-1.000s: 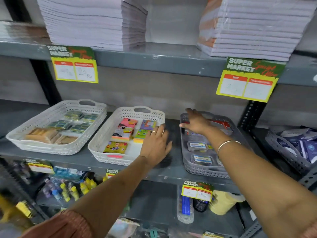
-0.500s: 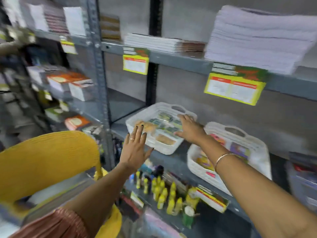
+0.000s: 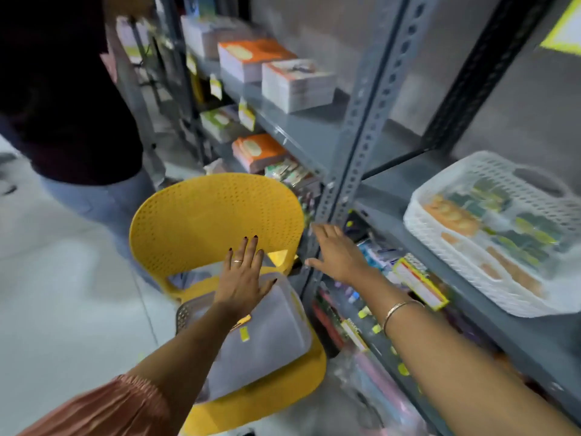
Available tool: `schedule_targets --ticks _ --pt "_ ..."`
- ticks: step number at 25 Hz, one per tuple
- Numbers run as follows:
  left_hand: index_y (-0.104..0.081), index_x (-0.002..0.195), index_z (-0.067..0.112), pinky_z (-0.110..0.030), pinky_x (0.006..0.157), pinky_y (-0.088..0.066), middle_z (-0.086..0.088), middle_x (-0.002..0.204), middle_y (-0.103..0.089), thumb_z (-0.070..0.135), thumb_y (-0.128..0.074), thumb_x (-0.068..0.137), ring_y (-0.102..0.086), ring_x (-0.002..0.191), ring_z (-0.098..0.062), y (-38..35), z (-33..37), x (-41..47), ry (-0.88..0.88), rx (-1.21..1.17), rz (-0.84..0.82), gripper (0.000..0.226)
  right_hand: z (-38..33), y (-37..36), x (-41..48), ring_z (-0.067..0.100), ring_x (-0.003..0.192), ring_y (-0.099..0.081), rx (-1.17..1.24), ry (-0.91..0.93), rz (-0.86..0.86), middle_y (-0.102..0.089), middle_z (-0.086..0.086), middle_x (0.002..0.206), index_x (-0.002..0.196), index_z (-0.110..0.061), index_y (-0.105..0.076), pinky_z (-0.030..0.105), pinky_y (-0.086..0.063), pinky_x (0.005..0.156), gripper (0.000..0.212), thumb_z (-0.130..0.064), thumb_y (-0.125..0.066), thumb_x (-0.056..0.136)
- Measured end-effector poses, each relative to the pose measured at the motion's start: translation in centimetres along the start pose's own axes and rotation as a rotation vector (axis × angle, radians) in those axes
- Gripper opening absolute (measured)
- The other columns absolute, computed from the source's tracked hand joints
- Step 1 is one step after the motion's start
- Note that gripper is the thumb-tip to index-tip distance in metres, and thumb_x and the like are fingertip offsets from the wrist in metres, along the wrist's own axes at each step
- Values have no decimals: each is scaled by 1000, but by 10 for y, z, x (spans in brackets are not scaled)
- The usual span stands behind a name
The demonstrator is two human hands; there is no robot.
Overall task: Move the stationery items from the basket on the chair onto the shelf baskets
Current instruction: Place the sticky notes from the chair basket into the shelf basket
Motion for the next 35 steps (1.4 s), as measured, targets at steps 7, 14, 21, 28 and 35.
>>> schedule_targets --ticks 7,14,21,28,35 --pt "-54 127 3 -49 102 -20 -18 144 -39 65 -14 92 -28 132 -31 -121 -60 -87 102 -57 -200 81 -43 -164 56 29 136 -30 -3 176 -311 -33 11 147 145 -9 -21 40 -34 107 77 -34 -63 85" --pt "-57 126 9 -45 106 -10 -14 141 -43 72 -25 86 -25 134 -27 -230 -54 -178 69 -120 -470 82 -71 -316 78 31 132 -33 -14 295 -524 -37 14 142 138 -9 -32 43 -38 101 69 -24 -66 81" --pt "-48 133 3 -53 106 -31 -15 144 -39 68 -16 90 -33 134 -32 -261 -61 -203 121 -87 -536 84 -89 -380 97 32 140 -22 -66 381 -471 -24 13 152 143 -10 -24 44 -30 111 88 -19 -76 73" --pt "-48 133 4 -56 102 -31 -16 143 -39 66 -14 92 -33 133 -32 -262 -63 -203 154 -117 -479 83 -84 -385 104 31 121 -38 -185 428 -391 -40 15 133 134 -3 -32 41 -34 103 80 -26 -75 71" --pt "-46 135 5 -55 105 -18 -15 145 -35 67 -16 91 -27 136 -31 -266 -63 -206 135 -87 -467 82 -82 -387 99 30 121 -38 -111 388 -394 -40 16 132 133 0 -32 38 -40 98 83 -29 -76 69"
Point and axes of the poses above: each hand's wrist, its own x-axis towards the middle knuckle, its own y-axis out of the back of the hand, z = x × y, the point moved 5 cm from there along x, towards the middle knuckle
